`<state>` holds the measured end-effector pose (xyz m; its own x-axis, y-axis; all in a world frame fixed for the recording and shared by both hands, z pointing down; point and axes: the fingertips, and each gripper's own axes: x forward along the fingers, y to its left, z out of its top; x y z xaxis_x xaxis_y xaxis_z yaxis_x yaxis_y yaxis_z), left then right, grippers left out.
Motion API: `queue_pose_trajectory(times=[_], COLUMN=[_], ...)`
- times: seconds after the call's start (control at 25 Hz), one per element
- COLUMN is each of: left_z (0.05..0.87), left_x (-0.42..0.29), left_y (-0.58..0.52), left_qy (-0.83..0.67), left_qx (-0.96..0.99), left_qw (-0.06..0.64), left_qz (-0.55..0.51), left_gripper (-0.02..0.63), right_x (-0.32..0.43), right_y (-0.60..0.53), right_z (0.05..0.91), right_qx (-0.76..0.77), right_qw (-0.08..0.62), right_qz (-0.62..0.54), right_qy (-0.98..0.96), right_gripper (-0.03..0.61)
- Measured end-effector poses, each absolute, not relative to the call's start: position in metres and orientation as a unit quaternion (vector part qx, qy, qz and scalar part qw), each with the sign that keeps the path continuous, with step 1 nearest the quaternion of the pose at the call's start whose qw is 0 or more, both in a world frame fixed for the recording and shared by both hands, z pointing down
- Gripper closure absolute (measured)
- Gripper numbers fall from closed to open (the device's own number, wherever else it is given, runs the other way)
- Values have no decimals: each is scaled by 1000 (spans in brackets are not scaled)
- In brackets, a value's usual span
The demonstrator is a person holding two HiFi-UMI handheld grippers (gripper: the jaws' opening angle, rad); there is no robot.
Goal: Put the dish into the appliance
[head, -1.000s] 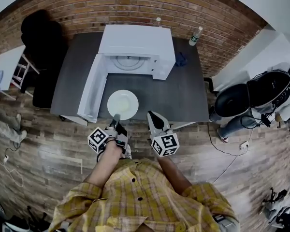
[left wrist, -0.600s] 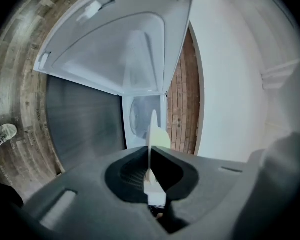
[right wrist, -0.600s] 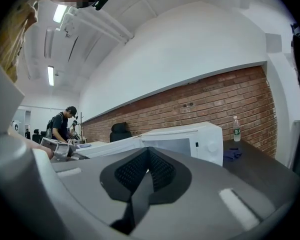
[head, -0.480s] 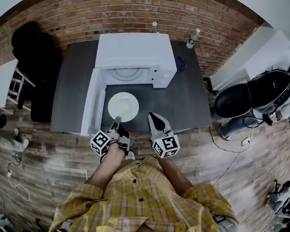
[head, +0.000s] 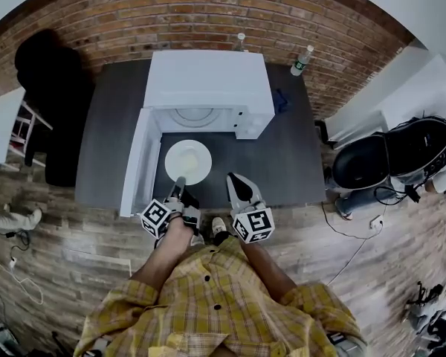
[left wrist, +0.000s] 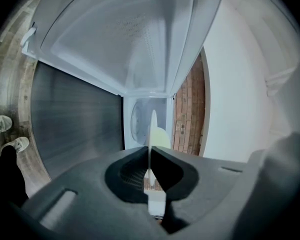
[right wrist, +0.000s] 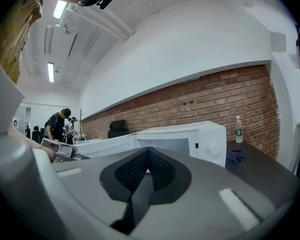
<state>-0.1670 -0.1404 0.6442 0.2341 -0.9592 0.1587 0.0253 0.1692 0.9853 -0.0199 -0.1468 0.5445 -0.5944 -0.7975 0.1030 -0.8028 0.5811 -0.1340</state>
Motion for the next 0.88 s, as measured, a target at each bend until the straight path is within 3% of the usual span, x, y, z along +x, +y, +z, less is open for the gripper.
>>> queue_pose_trajectory(times=[0.88], left_z=[680], left_x=[-144], left_y=[-230], left_qy=[-499], left_qx=[467], left_qw=[577], left_qz=[-447], left_gripper=[604], right_x=[2], right_y=[-209], right_z=[557], right_qx=[411], right_qw=[19], right_qz=[111], right_qy=[-904], right_gripper=[574])
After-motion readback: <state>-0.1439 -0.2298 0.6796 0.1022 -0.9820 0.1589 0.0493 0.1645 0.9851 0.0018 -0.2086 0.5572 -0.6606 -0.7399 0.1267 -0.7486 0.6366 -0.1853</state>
